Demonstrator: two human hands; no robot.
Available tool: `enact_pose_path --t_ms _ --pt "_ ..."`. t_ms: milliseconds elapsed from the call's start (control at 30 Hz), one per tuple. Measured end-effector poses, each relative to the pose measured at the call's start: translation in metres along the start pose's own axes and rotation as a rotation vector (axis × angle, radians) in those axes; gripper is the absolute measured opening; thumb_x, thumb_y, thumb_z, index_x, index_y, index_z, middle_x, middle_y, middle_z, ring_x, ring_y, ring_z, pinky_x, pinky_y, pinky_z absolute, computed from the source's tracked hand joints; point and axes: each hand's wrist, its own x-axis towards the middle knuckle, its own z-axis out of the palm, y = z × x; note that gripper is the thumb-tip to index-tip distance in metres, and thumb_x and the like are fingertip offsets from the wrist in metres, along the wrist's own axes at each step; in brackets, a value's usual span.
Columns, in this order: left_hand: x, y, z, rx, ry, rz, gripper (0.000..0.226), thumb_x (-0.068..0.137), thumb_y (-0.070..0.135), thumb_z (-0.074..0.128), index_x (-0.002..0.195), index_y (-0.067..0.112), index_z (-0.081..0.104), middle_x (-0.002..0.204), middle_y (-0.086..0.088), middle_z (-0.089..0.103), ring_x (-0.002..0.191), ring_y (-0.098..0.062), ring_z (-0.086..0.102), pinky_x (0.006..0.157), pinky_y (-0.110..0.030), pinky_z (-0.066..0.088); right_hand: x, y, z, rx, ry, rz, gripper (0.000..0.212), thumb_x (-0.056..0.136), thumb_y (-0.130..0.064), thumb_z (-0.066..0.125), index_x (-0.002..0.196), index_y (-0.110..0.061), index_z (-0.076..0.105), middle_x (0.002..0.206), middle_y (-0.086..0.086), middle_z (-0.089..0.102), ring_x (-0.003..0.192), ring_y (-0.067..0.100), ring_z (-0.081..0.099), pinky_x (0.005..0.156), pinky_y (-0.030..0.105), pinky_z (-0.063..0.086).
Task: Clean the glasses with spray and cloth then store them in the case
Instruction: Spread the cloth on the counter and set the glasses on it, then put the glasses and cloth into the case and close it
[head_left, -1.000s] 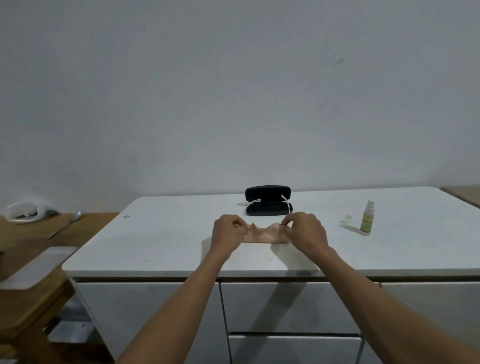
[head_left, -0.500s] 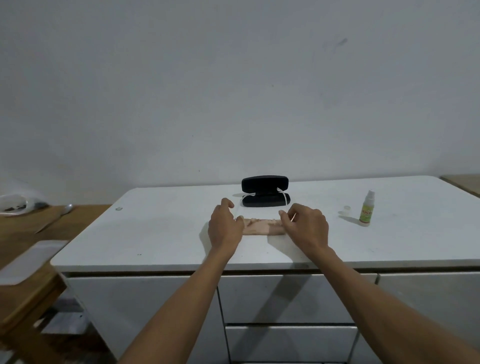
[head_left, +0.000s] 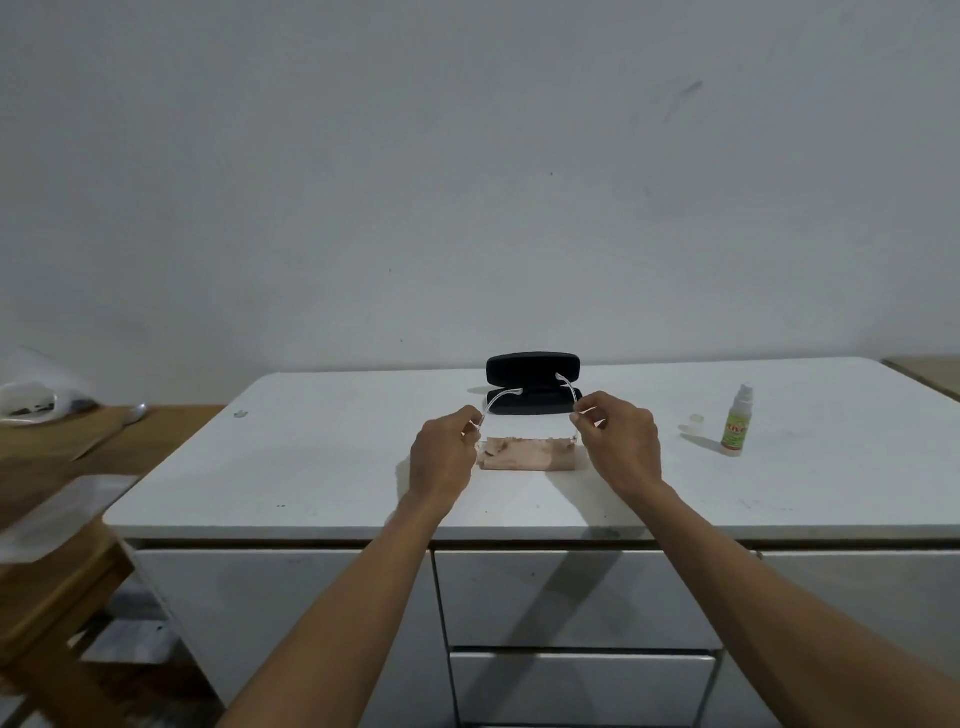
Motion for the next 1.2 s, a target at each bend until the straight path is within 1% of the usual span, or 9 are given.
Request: enact_pose_path --t_ms 200,333,433,567,700,833,900,1033,1200 --pt "0.011 -0.009 0.004 0.102 -0.176 0.103 0.030 0.092 0.005 0.060 0.109 0.020 0.079 0.094 -0.001 0.070 0.091 -0.021 0.065 0.077 -0.035 0.053 0.011 -0.003 -0.001 0.013 -0.052 -0.035 0.008 0.090 -0.029 0.070 0.095 -0.027 0.077 0.077 -0.015 0.069 0.080 0.016 0.068 0.072 0.033 0.054" --pt "0.017 -0.014 0.004 0.003 -0.207 0.064 0.026 0.091 0.004 0.064 0.105 0.018 0.081 0.093 -0.003 0.065 0.088 -0.021 0.065 0.077 -0.038 0.055 0.016 -0.007 -0.001 -0.038 -0.102 -0.052 0.009 0.091 -0.025 0.071 0.095 -0.027 0.078 0.074 -0.017 0.065 0.082 0.016 0.066 0.070 0.031 0.051" --pt "0.018 -0.018 0.003 -0.094 -0.201 0.005 0.020 0.091 0.006 0.070 0.101 0.020 0.082 0.094 -0.004 0.066 0.086 -0.021 0.065 0.075 -0.032 0.054 0.017 -0.010 0.002 -0.078 -0.141 -0.080 0.009 0.091 -0.023 0.071 0.093 -0.027 0.078 0.070 -0.018 0.063 0.077 0.015 0.065 0.064 0.028 0.046" --pt "0.021 -0.022 0.000 -0.247 -0.222 -0.096 0.015 0.085 0.003 0.076 0.096 0.011 0.082 0.095 -0.005 0.075 0.090 -0.017 0.070 0.072 -0.014 0.053 0.018 -0.016 0.011 -0.146 -0.229 -0.095 0.012 0.091 -0.025 0.071 0.095 -0.031 0.079 0.085 -0.010 0.071 0.082 0.018 0.070 0.066 0.028 0.047" --pt "0.025 -0.026 -0.008 -0.420 -0.255 -0.238 0.020 0.082 -0.010 0.072 0.090 0.005 0.081 0.092 -0.012 0.078 0.090 -0.025 0.072 0.086 -0.035 0.060 0.019 -0.017 0.020 -0.236 -0.277 -0.105 0.015 0.091 -0.025 0.069 0.098 -0.033 0.080 0.097 -0.009 0.073 0.095 0.017 0.066 0.068 0.026 0.042" --pt "0.024 -0.025 -0.009 -0.405 -0.266 -0.240 0.020 0.084 -0.009 0.070 0.094 0.004 0.081 0.095 -0.009 0.078 0.094 -0.021 0.072 0.084 -0.028 0.060 0.017 -0.018 0.021 -0.302 -0.318 -0.126 0.024 0.093 -0.021 0.062 0.104 -0.032 0.080 0.107 -0.009 0.076 0.105 0.017 0.065 0.077 0.029 0.049" --pt "0.024 -0.024 -0.009 -0.412 -0.269 -0.251 0.020 0.084 -0.009 0.069 0.095 0.004 0.081 0.091 -0.008 0.077 0.088 -0.021 0.071 0.082 -0.027 0.059 0.017 -0.018 0.020 -0.315 -0.327 -0.141 0.032 0.091 -0.016 0.058 0.107 -0.033 0.080 0.105 -0.008 0.075 0.102 0.016 0.062 0.074 0.030 0.047" --pt "0.022 -0.017 -0.013 -0.455 -0.250 -0.195 0.022 0.085 0.009 0.076 0.105 0.016 0.077 0.087 -0.007 0.071 0.073 -0.019 0.059 0.068 -0.030 0.053 0.021 -0.009 0.017 -0.245 -0.298 -0.162 0.032 0.092 -0.017 0.061 0.114 -0.035 0.076 0.103 -0.009 0.072 0.099 0.010 0.051 0.072 0.029 0.037" --pt "0.017 -0.004 -0.021 -0.179 -0.326 0.015 0.049 0.075 0.038 0.085 0.121 0.038 0.069 0.108 0.007 0.065 0.095 -0.014 0.060 0.074 -0.020 0.047 0.019 -0.002 0.006 -0.271 -0.439 -0.234 0.039 0.081 -0.040 0.072 0.121 -0.038 0.072 0.110 -0.005 0.072 0.110 0.018 0.057 0.081 0.034 0.049"
